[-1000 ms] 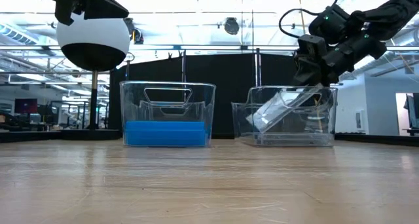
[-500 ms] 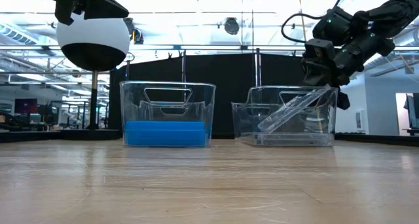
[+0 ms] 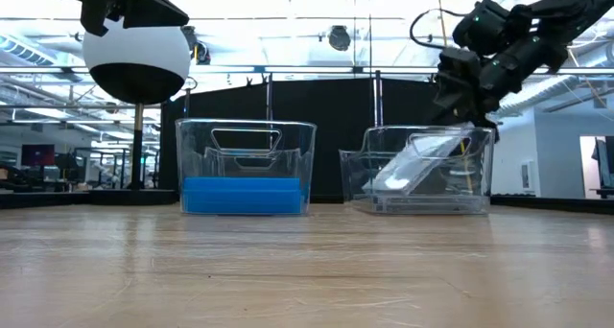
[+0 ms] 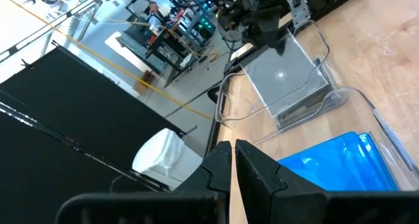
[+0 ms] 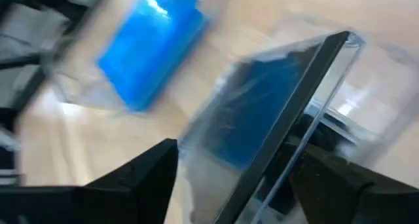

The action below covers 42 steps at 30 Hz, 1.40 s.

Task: Pick & place jewel cases by type
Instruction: Put the black cd case into the right transparent bin, then return to Home Position

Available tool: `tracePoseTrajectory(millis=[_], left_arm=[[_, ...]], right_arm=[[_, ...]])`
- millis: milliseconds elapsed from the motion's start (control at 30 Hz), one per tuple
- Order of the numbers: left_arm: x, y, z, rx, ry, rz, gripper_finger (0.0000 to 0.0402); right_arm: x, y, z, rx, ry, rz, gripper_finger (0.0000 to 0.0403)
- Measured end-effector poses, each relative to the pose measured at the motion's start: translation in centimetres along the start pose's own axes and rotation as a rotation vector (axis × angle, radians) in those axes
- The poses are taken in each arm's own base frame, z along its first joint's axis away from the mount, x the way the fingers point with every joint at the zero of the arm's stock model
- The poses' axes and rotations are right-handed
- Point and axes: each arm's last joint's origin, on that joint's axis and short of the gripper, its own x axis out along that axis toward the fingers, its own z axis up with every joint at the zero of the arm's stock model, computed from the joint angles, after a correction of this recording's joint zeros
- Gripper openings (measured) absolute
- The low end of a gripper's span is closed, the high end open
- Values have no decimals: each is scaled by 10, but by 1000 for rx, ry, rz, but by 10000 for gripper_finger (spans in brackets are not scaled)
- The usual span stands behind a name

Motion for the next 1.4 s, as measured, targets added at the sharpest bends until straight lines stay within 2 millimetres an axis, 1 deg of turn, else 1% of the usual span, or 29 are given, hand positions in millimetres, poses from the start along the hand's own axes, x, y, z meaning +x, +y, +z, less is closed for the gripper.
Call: tracePoseTrajectory(millis=[100,200,300,400,600,700,867,967,1067,1167,1267,1333,1400], left_arm=[[0,0,0,-10,1,-1,31],[0,0,0,-8,1,-1,31],[0,0,0,-8,1,-1,31],[0,0,0,-8,1,-1,31],[0,0,0,-8,1,-1,31],[0,0,0,-12,0,0,31],[0,0,0,-27,0,0,31],[0,0,0,-27,1,-1,31],[0,0,0,-53,-2,4,31],[0,5,4,-50,-9,31,31],[-1,19,12,-30,-19,43,31],[-3,30,17,-8,-30,-8,31],[-4,43,24,-22,-75,-77,31]], right_arm=[[0,-4,-6,15,55,-61,282],[-1,-5,-10,4,94,-91,291],[0,-2,-11,-12,102,-70,292],[1,3,-11,-30,114,-7,293],[-8,20,4,-134,95,25,293],[-11,27,7,-177,90,-13,293],[-14,24,4,-225,122,-132,293],[-14,24,5,-311,112,-146,287],[-13,27,8,-410,76,-114,266],[-15,33,13,-479,24,-32,226],[-21,39,19,-573,-66,11,166],[-28,41,23,-631,-128,20,118],[-38,41,25,-682,-180,13,66]])
